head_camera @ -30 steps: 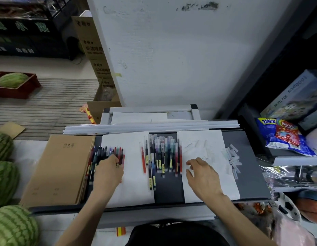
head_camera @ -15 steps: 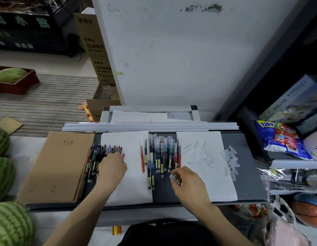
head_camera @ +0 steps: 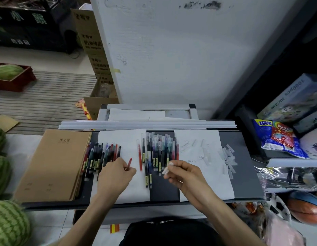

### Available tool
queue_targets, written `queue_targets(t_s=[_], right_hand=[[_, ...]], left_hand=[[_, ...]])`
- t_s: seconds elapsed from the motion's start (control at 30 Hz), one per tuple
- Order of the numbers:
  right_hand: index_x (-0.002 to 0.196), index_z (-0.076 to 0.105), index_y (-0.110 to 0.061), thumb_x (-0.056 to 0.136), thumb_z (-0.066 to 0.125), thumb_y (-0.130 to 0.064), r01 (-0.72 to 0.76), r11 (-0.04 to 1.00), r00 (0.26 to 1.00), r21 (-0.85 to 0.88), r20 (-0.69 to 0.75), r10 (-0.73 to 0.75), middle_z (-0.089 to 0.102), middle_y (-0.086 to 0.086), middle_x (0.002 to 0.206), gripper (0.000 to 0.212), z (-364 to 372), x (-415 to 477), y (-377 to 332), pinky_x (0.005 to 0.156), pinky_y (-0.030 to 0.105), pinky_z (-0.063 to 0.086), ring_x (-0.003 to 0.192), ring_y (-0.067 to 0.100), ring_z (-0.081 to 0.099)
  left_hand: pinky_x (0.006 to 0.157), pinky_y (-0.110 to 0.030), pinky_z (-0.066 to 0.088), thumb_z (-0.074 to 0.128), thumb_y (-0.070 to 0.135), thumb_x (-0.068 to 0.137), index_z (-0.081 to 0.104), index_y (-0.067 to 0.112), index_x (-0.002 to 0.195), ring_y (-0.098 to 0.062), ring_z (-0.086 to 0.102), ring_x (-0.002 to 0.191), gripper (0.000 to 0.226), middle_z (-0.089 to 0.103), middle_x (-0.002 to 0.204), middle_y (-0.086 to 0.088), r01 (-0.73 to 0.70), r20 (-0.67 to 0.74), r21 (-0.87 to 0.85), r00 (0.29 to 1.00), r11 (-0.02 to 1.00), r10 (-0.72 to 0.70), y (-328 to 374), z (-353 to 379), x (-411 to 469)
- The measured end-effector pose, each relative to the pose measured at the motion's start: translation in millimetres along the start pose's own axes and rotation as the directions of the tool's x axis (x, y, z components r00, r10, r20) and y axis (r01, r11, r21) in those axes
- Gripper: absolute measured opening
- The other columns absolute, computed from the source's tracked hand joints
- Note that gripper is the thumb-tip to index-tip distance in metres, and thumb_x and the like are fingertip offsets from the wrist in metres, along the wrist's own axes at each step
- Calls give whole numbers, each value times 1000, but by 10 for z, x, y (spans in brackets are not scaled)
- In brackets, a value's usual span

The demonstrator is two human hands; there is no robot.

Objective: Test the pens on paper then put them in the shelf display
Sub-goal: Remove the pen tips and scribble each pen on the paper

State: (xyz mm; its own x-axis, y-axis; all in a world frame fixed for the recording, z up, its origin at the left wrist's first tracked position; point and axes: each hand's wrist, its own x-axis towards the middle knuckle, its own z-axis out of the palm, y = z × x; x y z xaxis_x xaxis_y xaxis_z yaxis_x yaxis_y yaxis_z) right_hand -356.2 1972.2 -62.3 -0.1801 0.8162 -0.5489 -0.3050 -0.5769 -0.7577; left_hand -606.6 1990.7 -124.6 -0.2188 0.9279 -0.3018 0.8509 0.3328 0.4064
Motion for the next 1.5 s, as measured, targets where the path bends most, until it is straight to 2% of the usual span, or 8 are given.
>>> queue_targets(t_s=[0.13, 0.2, 0.33, 0.6, 0.8, 1.03, 1.33, 1.5], right_hand=[[111, 71, -4, 94, 72, -10, 45, 994, 998, 102, -58, -39, 74, 21, 98, 19, 40, -58, -127, 81, 30, 56, 86, 25, 72], [119, 73, -4, 94, 70, -7, 108, 984, 991, 145, -89, -96, 73, 19, 95, 25, 55, -83, -169, 82, 31, 54, 84, 24, 69], [120, 75, -3, 90, 71, -8, 196, 966, 977, 168, -121, -177, 73, 20, 96, 31, 57, -147, -272, 81, 30, 52, 84, 21, 67], [109, 80, -6, 76, 83, -21, 319, 947, 943, 37, -107, -314, 76, 22, 96, 36, 75, -239, -318, 87, 40, 51, 84, 25, 69], [105, 83, -21, 85, 83, -22, 371, 910, 922, -183, -39, -384, 80, 11, 93, 19, 112, -263, -246, 84, 27, 58, 85, 21, 76], [102, 84, -22, 88, 82, -11, 375, 891, 897, -254, -142, -418, 78, 0, 77, 18, 227, -167, -134, 74, 18, 54, 70, 8, 69], [110, 81, -16, 92, 77, -10, 364, 843, 908, -397, -48, -415, 78, -4, 78, 20, 97, -21, -117, 76, 17, 53, 73, 4, 70], [112, 80, -16, 93, 76, -11, 278, 860, 934, -427, -91, -347, 80, -3, 83, 20, -23, 151, -4, 84, 22, 55, 79, 6, 73]], left_hand=[[58, -40, 51, 63, 37, 94, 61, 34, 87, -14, 58, 58, 8, 65, 68, 4, -191, 37, -312, 976, 931, 213, 245, -222, -331], [52, -37, 42, 55, 32, 101, 63, 34, 95, -19, 49, 53, 10, 60, 66, -2, -274, 44, -464, 943, 842, 331, 384, -323, -504], [44, -26, 26, 48, 29, 110, 61, 32, 107, -9, 31, 45, 14, 45, 55, 2, -331, 21, -591, 905, 736, 424, 567, -416, -730], [45, -17, 24, 50, 26, 110, 68, 32, 103, -9, 31, 44, 20, 43, 54, 7, -381, -37, -606, 890, 698, 454, 704, -509, -815], [46, -15, 23, 55, 43, 104, 74, 24, 89, -9, 35, 44, 31, 43, 52, 11, -423, -55, -537, 881, 730, 470, 707, -527, -789], [47, -13, 30, 62, 25, 105, 77, 26, 79, -8, 43, 42, 29, 46, 46, 15, -366, -95, -514, 923, 776, 373, 724, -378, -712], [56, -24, 38, 56, 32, 107, 75, 31, 78, -15, 53, 60, 35, 61, 65, 7, -259, -27, -597, 953, 760, 303, 738, -139, -694], [64, -28, 48, 54, 39, 107, 74, 28, 86, -14, 59, 66, 31, 67, 74, 2, -226, 122, -552, 931, 803, 345, 680, 18, -575]])
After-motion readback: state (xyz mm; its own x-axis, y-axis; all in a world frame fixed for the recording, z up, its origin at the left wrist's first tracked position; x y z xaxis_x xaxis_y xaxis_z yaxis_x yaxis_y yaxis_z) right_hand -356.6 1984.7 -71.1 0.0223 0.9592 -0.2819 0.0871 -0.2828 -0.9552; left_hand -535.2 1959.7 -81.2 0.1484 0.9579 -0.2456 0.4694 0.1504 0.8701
